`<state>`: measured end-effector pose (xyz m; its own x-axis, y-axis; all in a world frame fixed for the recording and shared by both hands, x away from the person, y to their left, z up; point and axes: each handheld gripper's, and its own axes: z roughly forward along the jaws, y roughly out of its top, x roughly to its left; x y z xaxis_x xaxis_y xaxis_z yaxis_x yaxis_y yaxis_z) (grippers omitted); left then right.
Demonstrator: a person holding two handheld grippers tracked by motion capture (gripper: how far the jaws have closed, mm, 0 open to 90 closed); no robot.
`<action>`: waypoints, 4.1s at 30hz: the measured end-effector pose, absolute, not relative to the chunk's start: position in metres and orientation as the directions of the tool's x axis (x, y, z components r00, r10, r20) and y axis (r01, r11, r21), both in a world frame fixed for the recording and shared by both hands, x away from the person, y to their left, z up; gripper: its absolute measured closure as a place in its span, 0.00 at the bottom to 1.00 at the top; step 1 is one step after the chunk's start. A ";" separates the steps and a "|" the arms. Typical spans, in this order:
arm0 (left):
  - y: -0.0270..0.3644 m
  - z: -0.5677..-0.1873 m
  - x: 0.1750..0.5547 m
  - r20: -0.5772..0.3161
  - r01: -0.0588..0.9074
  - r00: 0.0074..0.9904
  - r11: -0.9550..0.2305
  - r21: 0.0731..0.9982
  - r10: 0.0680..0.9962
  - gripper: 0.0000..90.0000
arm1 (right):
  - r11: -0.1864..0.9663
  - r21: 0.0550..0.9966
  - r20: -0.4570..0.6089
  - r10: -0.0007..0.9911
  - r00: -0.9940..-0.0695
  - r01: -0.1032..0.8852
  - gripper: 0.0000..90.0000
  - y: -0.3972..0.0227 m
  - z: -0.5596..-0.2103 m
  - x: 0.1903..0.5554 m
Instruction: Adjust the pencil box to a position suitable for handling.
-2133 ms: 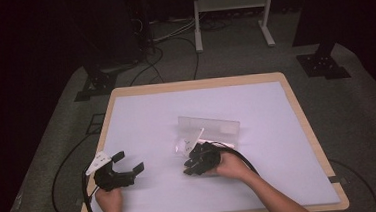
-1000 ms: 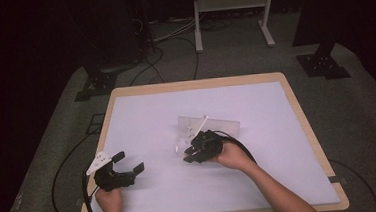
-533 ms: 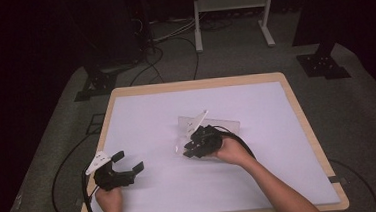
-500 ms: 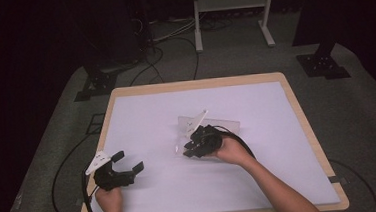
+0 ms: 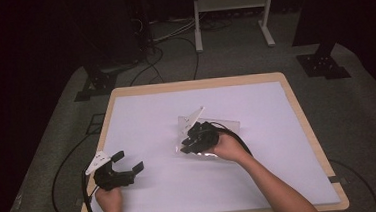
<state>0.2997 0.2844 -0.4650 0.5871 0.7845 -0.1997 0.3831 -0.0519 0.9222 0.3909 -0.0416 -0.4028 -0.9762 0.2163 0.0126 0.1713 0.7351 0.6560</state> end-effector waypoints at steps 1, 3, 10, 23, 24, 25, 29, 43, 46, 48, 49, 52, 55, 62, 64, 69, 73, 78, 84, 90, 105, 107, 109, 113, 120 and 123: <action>0.284 -0.465 0.300 -0.200 0.383 0.586 -0.052 0.922 0.785 0.00 | 0.733 0.658 0.016 0.220 -0.975 0.176 0.76 -0.041 -0.403 0.391; 0.284 -0.465 0.300 -0.202 0.386 0.585 -0.050 0.921 0.786 0.00 | 0.731 0.657 0.019 0.224 -0.974 0.181 0.76 -0.041 -0.405 0.393; 0.284 -0.465 0.300 -0.204 0.386 0.585 -0.048 0.921 0.785 0.00 | 0.728 0.659 0.015 0.238 -0.971 0.189 0.76 -0.039 -0.409 0.402; 0.285 -0.465 0.300 -0.211 0.386 0.585 -0.041 0.921 0.783 0.00 | 0.736 0.646 0.010 0.258 -0.966 0.203 0.76 -0.029 -0.419 0.416; 0.284 -0.465 0.300 -0.211 0.387 0.585 -0.041 0.921 0.783 0.00 | 0.738 0.644 0.009 0.257 -0.966 0.203 0.76 -0.029 -0.419 0.417; 0.285 -0.465 0.300 -0.209 0.387 0.586 -0.045 0.921 0.783 0.00 | 0.739 0.643 0.007 0.257 -0.966 0.201 0.76 -0.028 -0.420 0.418; 0.285 -0.465 0.300 -0.210 0.390 0.585 -0.045 0.920 0.783 0.00 | 0.742 0.638 0.009 0.260 -0.966 0.206 0.76 -0.027 -0.422 0.421; 0.285 -0.465 0.300 -0.210 0.391 0.585 -0.044 0.920 0.784 0.00 | 0.742 0.628 0.023 0.283 -0.959 0.234 0.76 -0.025 -0.430 0.432; 0.285 -0.465 0.300 -0.211 0.391 0.584 -0.044 0.919 0.784 0.00 | 0.743 0.626 0.022 0.285 -0.958 0.235 0.76 -0.025 -0.432 0.434; 0.285 -0.465 0.300 -0.211 0.390 0.584 -0.044 0.920 0.784 0.00 | 0.744 0.626 0.021 0.284 -0.958 0.234 0.76 -0.025 -0.433 0.435; 0.285 -0.465 0.300 -0.211 0.391 0.583 -0.043 0.919 0.784 0.00 | 0.743 0.628 0.017 0.285 -0.958 0.232 0.76 -0.025 -0.434 0.436; 0.285 -0.465 0.300 -0.209 0.391 0.584 -0.046 0.919 0.784 0.00 | 0.740 0.628 0.028 0.290 -0.957 0.243 0.76 -0.025 -0.435 0.437; 0.285 -0.465 0.300 -0.210 0.391 0.584 -0.045 0.919 0.785 0.00 | 0.742 0.623 0.033 0.293 -0.955 0.249 0.76 -0.025 -0.438 0.438; 0.285 -0.465 0.300 -0.210 0.390 0.583 -0.044 0.920 0.785 0.00 | 0.736 0.623 0.044 0.304 -0.952 0.264 0.76 -0.027 -0.441 0.442; 0.285 -0.465 0.300 -0.209 0.390 0.584 -0.045 0.920 0.784 0.00 | 0.736 0.623 0.044 0.305 -0.951 0.265 0.76 -0.027 -0.442 0.443; 0.285 -0.465 0.300 -0.211 0.390 0.584 -0.043 0.920 0.784 0.00 | 0.736 0.620 0.055 0.305 -0.951 0.272 0.76 -0.026 -0.445 0.444; 0.285 -0.465 0.300 -0.210 0.390 0.584 -0.043 0.920 0.784 0.00 | 0.738 0.617 0.056 0.305 -0.951 0.273 0.76 -0.025 -0.447 0.445; 0.285 -0.465 0.300 -0.211 0.390 0.584 -0.043 0.920 0.784 0.00 | 0.742 0.611 0.070 0.297 -0.952 0.276 0.75 -0.025 -0.450 0.445; 0.285 -0.465 0.300 -0.211 0.390 0.585 -0.044 0.920 0.783 0.00 | 0.732 0.624 0.071 0.295 -0.953 0.273 0.71 -0.025 -0.445 0.443; 0.285 -0.465 0.300 -0.208 0.389 0.587 -0.047 0.920 0.783 0.00 | 0.727 0.629 0.071 0.297 -0.952 0.274 0.68 -0.029 -0.438 0.439; 0.284 -0.465 0.299 -0.200 0.385 0.592 -0.056 0.921 0.781 0.00 | 0.702 0.654 0.100 0.289 -0.952 0.282 0.55 -0.046 -0.418 0.431; 0.284 -0.465 0.299 -0.204 0.388 0.592 -0.054 0.920 0.780 0.00 | 0.700 0.654 0.103 0.293 -0.951 0.286 0.53 -0.048 -0.417 0.430; 0.284 -0.465 0.299 -0.206 0.388 0.590 -0.051 0.920 0.781 0.00 | 0.698 0.657 0.092 0.300 -0.949 0.285 0.51 -0.051 -0.415 0.427; 0.284 -0.465 0.300 -0.203 0.388 0.589 -0.053 0.920 0.783 0.00 | 0.696 0.663 0.079 0.300 -0.951 0.275 0.50 -0.058 -0.410 0.422; 0.283 -0.465 0.299 -0.197 0.384 0.590 -0.057 0.922 0.783 0.00 | 0.680 0.681 0.082 0.298 -0.951 0.272 0.47 -0.071 -0.403 0.417; 0.284 -0.465 0.299 -0.201 0.387 0.588 -0.054 0.921 0.783 0.00 | 0.672 0.688 0.086 0.302 -0.949 0.276 0.47 -0.077 -0.402 0.415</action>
